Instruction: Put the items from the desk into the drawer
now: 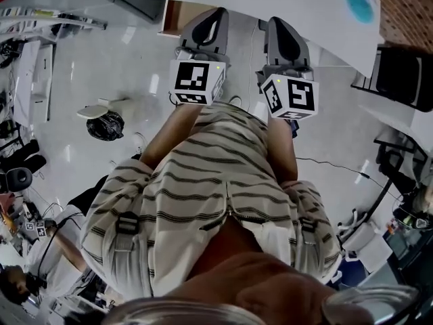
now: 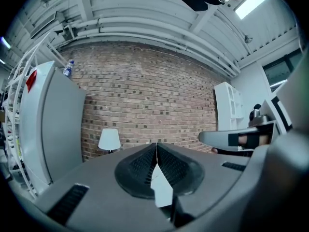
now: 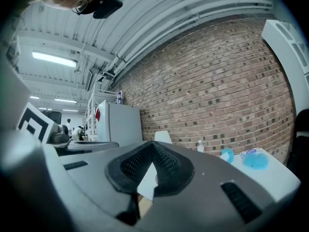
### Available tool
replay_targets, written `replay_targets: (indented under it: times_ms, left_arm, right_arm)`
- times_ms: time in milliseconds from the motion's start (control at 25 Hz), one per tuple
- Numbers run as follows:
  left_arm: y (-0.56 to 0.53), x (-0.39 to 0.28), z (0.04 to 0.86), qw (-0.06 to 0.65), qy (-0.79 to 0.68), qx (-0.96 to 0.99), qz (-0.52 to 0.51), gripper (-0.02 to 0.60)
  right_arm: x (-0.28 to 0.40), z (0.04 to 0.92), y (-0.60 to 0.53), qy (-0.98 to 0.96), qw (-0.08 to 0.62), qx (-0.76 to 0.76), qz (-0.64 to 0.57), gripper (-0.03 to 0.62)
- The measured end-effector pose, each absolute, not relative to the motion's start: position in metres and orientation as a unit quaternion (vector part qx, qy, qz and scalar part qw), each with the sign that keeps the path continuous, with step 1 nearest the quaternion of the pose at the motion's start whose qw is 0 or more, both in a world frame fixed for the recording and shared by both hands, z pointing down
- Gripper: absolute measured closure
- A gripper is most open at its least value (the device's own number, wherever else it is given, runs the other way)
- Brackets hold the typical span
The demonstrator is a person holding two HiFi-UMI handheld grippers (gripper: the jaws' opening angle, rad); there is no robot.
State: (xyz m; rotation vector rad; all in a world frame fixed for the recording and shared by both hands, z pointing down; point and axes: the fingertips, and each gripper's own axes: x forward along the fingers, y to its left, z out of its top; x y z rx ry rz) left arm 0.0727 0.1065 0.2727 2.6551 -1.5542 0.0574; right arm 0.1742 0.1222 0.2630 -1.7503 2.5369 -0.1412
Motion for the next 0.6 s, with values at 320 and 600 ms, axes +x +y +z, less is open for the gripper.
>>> replay_targets:
  times_ms: [320, 600]
  left_arm:
    - [0.027, 0.054, 0.272, 0.038, -0.496, 0.867, 0.016, 0.574]
    - [-0.036, 0.041, 0.270, 0.043, -0.486, 0.873, 0.015, 0.574]
  right_arm:
    - [0.149, 0.264, 0.044, 0.824, 0.017, -0.565, -0.043, 0.591]
    - [0.131, 0.258, -0.020, 0.818, 0.012, -0.574, -0.041, 0.591]
